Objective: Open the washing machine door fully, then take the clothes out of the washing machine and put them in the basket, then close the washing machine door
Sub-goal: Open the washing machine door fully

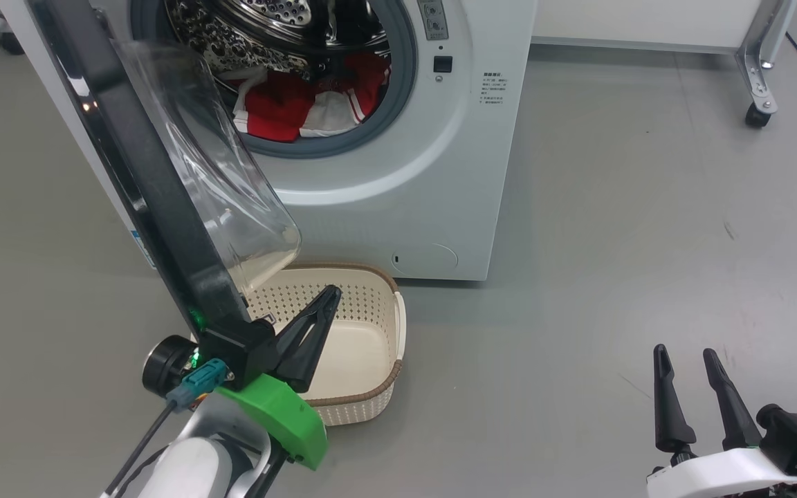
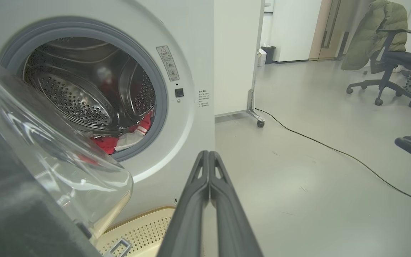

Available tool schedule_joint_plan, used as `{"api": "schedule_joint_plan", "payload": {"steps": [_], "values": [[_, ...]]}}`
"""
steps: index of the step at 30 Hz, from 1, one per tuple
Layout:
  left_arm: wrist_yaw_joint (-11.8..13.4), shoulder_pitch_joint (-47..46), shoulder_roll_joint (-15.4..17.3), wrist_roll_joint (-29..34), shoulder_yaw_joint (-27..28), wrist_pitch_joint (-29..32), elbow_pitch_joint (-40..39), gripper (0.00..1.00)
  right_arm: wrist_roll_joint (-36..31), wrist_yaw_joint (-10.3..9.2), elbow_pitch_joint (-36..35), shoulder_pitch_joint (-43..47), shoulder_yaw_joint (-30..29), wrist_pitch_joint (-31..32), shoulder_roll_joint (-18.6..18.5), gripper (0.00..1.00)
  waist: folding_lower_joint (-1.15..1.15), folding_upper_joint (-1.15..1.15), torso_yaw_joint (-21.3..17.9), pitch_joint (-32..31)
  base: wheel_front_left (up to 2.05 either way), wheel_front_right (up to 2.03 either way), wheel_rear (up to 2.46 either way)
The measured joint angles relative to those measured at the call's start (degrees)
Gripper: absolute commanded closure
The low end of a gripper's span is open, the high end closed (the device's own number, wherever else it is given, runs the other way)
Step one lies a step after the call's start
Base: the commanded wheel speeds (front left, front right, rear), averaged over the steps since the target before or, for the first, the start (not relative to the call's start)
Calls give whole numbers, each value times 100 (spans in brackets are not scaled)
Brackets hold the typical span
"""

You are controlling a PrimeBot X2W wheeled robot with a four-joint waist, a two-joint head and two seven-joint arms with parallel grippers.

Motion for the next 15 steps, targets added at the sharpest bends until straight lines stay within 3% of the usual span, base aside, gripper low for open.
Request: {"api": "schedule_joint_plan", "payload": {"steps": [15], "values": [[354, 31, 5, -54, 364, 289, 420, 100, -11, 51, -3, -3, -62, 0, 83, 0, 0, 0, -137, 181, 0, 0, 0]]}}
